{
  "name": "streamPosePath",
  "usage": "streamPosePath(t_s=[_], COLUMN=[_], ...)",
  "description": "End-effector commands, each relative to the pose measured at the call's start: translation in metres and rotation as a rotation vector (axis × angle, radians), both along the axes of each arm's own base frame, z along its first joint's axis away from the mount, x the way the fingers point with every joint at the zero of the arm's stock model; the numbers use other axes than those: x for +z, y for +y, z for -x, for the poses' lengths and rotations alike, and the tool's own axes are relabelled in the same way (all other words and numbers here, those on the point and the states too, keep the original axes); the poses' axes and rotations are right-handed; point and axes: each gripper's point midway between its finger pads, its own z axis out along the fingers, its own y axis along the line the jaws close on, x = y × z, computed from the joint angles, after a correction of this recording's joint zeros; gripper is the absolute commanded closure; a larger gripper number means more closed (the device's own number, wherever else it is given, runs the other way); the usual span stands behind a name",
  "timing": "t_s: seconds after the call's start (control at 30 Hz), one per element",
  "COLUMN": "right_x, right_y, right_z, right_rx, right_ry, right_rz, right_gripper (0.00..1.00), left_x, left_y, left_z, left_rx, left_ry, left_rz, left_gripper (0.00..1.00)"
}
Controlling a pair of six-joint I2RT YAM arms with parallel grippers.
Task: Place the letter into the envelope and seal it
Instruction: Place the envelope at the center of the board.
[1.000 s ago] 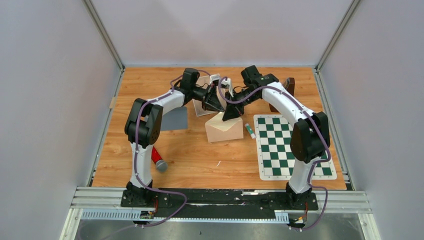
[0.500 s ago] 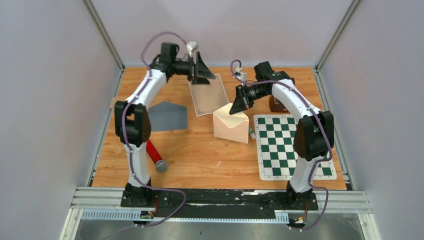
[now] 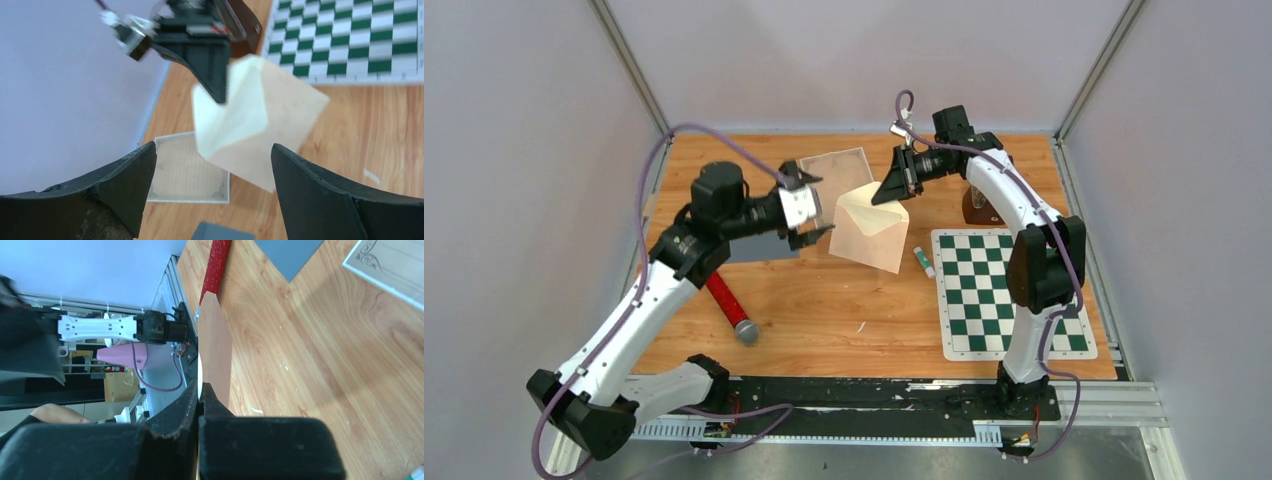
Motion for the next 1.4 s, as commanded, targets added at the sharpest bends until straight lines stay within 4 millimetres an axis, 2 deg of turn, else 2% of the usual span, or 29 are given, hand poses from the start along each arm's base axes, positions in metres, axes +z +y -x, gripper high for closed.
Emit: streamPosePath(t_s=[0.0, 0.03, 0.07, 0.3, 0.63, 0.87, 1.37], right_x=[0.027, 0.030, 0.032, 0.039, 0.051, 0.057, 0.060], right_y=[0.015, 0.017, 0.019, 0.027, 0.040, 0.039, 0.039], right_z=[-0.015, -0.016, -0.016, -0.008, 0.002, 0.007, 0.002], right_rx=[0.020, 0.028, 0.035, 0.099, 0.142, 0.157, 0.150], right_ry=[-0.027, -0.031, -0.034, -0.043, -0.109, -0.133, -0.106], right_rz=[-0.091, -0.101, -0.108, -0.155, -0.164, -0.176, -0.191], right_gripper=[1.00, 1.00, 1.00, 1.00, 1.00, 1.00, 1.00], left_x=[-0.069, -0.067, -0.074, -0.075, -0.089, -0.100, -0.122], left_y=[-0.003, -0.003, -0.005, -0.021, -0.045, -0.046, -0.046], left_z=[0.004, 0.003, 0.005, -0.003, -0.016, -0.031, -0.033], left_rx=[-0.124, -0.132, -0.146, -0.158, -0.196, -0.154, -0.163], left_ry=[-0.352, -0.411, -0.414, -0.486, -0.546, -0.526, -0.449], left_rz=[-0.247, -0.262, -0.274, -0.273, -0.248, -0.286, -0.326], left_gripper=[0.10, 0.12, 0.13, 0.16, 0.10, 0.11, 0.19])
